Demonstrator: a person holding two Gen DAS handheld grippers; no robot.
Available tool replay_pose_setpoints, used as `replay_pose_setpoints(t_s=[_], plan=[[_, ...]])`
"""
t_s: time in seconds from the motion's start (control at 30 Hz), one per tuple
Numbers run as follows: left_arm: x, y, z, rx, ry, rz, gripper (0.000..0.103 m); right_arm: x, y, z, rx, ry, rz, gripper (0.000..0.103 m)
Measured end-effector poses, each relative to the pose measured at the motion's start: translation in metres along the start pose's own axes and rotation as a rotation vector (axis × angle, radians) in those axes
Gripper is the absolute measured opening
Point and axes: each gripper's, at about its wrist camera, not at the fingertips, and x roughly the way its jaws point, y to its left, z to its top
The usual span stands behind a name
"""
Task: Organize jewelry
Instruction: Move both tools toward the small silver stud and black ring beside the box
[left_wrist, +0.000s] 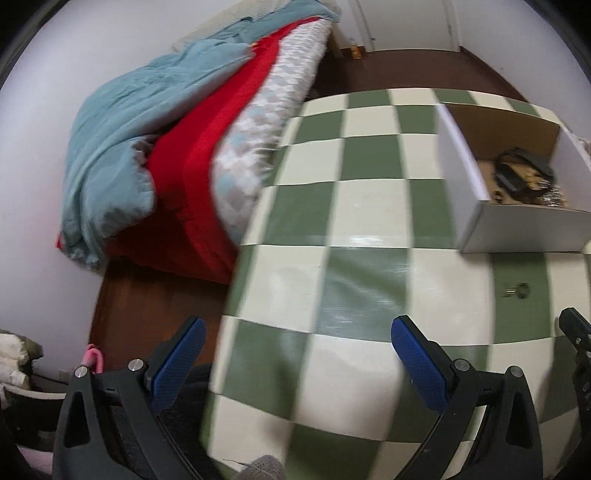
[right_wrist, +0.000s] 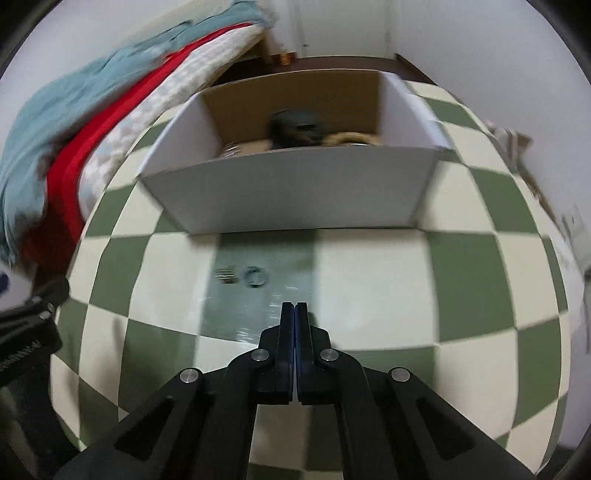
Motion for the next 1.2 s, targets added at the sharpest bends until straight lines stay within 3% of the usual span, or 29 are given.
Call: replay_pose_setpoints(t_s=[0.1, 0.27, 0.4, 0.43, 0.47, 0.63, 1.1, 1.2], plan=[[0.0, -0.021, 0.004, 0.007, 0.021, -0.08, 0.102, -0.012, -0.027, -0.002, 0.075, -0.014, 0.02, 0.0], [0.007, -0.055, 0.012, 0.006, 0.068, -0.231, 0.102, -0.023, -0.055, -0.001, 0.189, -0.007, 0.142, 0.0], [0.009, -0.082, 0.014, 0.044, 0.071, -0.305, 0.1, -0.026, -0.064, 0.001, 0.211, -0.013, 0.116, 0.0], [0.009, -0.087, 0.014, 0.054, 0.069, -0.318, 0.093, -0.027, -0.068, 0.0, 0.219, -0.015, 0.111, 0.0], [0.01, -0.092, 0.013, 0.065, 0.073, -0.325, 0.083, -0.027, -0.073, 0.0, 0.232, -0.013, 0.103, 0.001], [0.012, -0.107, 0.01, 0.096, 0.073, -0.34, 0.065, -0.027, -0.092, -0.001, 0.267, -0.018, 0.07, 0.001], [0.011, -0.109, 0.013, 0.072, 0.045, -0.395, 0.044, -0.016, -0.105, -0.01, 0.296, 0.008, 0.052, 0.001], [0.012, -0.108, 0.015, 0.069, 0.039, -0.411, 0.029, -0.015, -0.104, -0.01, 0.294, 0.011, 0.052, 0.001]])
